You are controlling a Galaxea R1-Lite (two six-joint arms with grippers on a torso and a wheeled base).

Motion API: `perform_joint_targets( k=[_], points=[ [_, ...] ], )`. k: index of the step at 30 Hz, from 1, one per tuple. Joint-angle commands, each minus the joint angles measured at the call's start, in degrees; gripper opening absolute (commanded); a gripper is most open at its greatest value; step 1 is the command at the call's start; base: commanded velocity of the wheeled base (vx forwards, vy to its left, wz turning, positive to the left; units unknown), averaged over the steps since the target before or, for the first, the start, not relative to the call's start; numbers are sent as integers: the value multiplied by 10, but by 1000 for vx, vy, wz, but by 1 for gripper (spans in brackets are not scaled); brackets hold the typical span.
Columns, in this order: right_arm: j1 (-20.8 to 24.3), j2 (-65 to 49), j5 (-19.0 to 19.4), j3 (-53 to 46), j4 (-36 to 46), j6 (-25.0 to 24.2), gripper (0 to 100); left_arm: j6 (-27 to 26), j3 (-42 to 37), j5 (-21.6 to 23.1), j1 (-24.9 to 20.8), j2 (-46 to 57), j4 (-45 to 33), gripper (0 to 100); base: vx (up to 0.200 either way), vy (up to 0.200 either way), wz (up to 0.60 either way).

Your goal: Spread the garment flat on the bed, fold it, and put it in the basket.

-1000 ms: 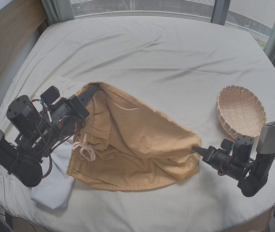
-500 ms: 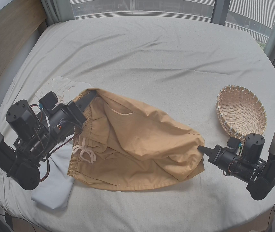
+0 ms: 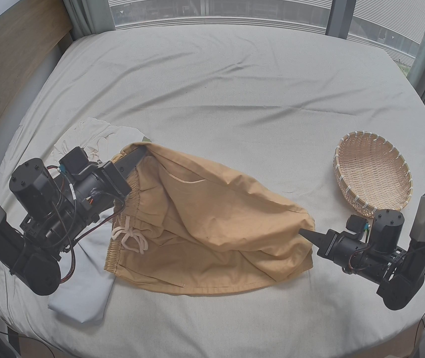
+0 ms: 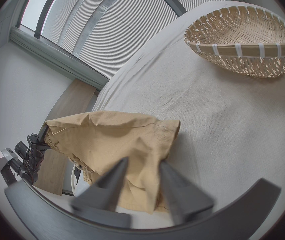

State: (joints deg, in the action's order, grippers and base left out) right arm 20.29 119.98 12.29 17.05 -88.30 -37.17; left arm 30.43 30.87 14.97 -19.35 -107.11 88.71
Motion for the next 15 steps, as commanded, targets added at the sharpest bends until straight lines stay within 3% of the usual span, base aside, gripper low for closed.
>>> perform_joint_targets(
  k=[1, 15],
  points=[
    [-2, 8, -1, 17, 0, 0, 100, 0, -1, 0, -1, 1, 1, 0, 0, 0, 0],
    [0, -26, 0, 25, 1, 0, 100, -2, -3, 0, -1, -1, 1, 0, 0, 0, 0]
  ],
)
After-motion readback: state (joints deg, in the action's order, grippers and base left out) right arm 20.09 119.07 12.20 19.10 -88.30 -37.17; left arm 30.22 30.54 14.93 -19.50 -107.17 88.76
